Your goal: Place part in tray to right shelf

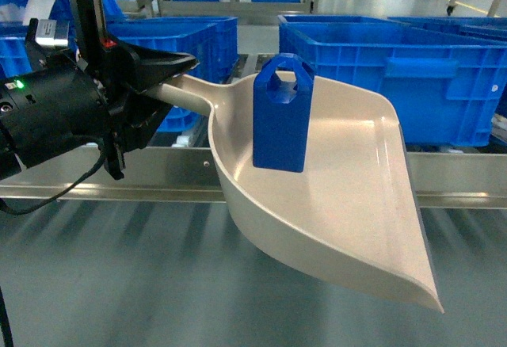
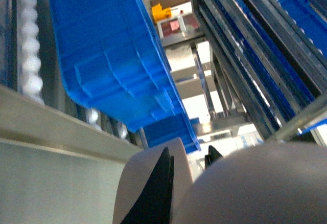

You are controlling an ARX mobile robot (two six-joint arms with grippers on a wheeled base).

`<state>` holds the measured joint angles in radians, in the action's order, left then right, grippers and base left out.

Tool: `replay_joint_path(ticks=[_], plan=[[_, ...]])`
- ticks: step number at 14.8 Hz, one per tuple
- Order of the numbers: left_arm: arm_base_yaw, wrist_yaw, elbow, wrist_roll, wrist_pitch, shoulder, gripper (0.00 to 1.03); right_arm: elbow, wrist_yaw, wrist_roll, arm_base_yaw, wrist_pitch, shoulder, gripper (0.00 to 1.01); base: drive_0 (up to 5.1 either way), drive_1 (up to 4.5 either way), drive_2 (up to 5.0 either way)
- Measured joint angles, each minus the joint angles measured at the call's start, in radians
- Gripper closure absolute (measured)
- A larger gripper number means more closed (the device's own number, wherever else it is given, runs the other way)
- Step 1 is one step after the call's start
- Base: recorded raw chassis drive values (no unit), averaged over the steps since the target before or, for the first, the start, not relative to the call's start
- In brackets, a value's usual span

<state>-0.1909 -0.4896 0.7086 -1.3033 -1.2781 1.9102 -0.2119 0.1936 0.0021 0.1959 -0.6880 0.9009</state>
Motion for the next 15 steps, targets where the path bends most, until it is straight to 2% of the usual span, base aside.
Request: replay_joint_path(ticks=[3, 6, 9, 15], plan=[[-0.003, -0.005, 0.0, 0.001, 0.0, 0.0, 0.88, 0.0, -0.002, 0.0, 0.0, -0.001, 0.0, 0.03, -2.6, 5.07, -2.2], [0.006, 0.008, 0.0, 0.002, -0.001, 0.0, 0.88, 0.0, 0.0, 0.0, 0.0, 0.004, 0.0, 0.03, -0.2, 4.15, -4.5], [0.002, -0.009, 0.001, 0.001, 0.001, 0.001, 0.88, 0.0, 0.0, 0.0, 0.0, 0.005, 0.003, 0.03, -0.3, 4.02, -4.6], [0.001, -0.008, 0.001, 0.001, -0.001, 0.001, 0.88, 0.0, 0.0, 0.0, 0.0, 0.005, 0.001, 0.03, 0.0, 0.0, 0.0]])
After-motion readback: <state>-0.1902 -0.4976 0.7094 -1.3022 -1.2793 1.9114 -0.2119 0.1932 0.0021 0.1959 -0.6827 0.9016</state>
